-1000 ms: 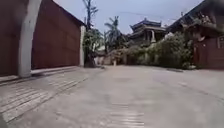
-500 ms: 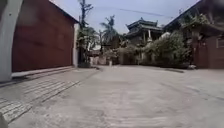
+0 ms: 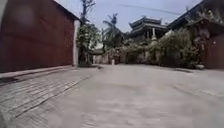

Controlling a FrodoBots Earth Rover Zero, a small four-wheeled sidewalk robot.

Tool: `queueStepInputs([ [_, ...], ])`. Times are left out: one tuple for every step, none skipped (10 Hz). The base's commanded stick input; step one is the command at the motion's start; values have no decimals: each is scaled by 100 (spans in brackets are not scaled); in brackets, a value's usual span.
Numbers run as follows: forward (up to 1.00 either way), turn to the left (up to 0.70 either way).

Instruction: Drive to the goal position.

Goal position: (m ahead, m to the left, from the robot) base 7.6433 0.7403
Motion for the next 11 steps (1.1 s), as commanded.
queueStepInputs([
  [100,0],
  [100,0],
  [100,0],
  [100,0],
  [100,0],
  [100,0],
  [100,0],
  [100,0],
  [100,-12],
  [100,-22],
  [100,-32],
])
